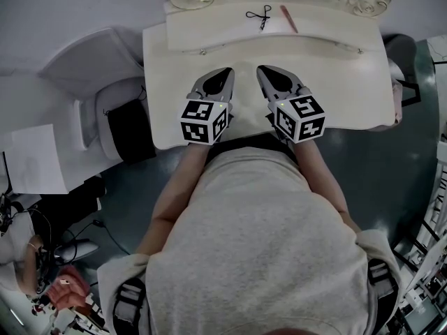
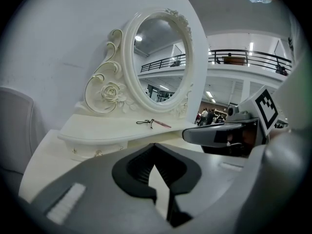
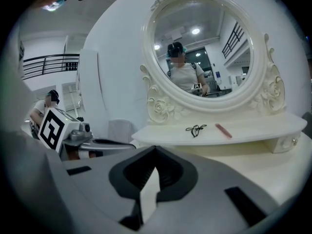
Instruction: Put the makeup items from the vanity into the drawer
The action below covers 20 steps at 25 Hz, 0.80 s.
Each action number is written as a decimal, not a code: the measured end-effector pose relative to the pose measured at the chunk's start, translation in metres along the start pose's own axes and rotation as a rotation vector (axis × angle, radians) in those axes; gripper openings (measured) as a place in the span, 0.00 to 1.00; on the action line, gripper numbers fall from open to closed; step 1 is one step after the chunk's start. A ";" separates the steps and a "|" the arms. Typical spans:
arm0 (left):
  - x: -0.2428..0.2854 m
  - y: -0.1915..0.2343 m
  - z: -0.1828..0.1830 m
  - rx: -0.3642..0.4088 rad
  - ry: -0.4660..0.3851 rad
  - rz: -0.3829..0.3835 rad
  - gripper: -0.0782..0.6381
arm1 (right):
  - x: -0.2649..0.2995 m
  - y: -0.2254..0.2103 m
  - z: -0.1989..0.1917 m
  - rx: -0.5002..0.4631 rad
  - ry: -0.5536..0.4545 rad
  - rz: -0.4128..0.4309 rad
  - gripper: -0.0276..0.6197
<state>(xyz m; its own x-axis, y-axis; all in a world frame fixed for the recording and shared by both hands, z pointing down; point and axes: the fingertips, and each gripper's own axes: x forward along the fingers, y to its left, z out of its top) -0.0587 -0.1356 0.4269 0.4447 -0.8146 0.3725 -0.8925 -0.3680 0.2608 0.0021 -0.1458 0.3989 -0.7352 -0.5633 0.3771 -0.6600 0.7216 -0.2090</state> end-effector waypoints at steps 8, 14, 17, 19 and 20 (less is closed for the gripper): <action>-0.001 0.001 0.003 -0.022 -0.012 -0.005 0.12 | 0.001 0.002 0.000 0.001 -0.004 0.006 0.05; -0.001 0.000 0.002 -0.022 -0.012 -0.008 0.12 | 0.001 0.003 0.000 -0.017 -0.008 0.000 0.05; -0.002 0.002 0.002 -0.025 -0.013 -0.004 0.12 | 0.001 0.003 0.000 -0.009 -0.011 0.003 0.05; -0.003 0.003 0.001 -0.027 -0.011 -0.005 0.12 | 0.001 0.003 0.000 -0.006 -0.010 0.001 0.05; -0.003 0.003 0.001 -0.028 -0.009 -0.006 0.12 | 0.000 0.003 -0.001 -0.007 -0.009 -0.001 0.05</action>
<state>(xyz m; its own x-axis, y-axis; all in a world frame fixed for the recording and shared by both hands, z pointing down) -0.0631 -0.1347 0.4258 0.4493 -0.8164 0.3629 -0.8873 -0.3604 0.2877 0.0002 -0.1440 0.3990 -0.7359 -0.5676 0.3693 -0.6598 0.7236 -0.2027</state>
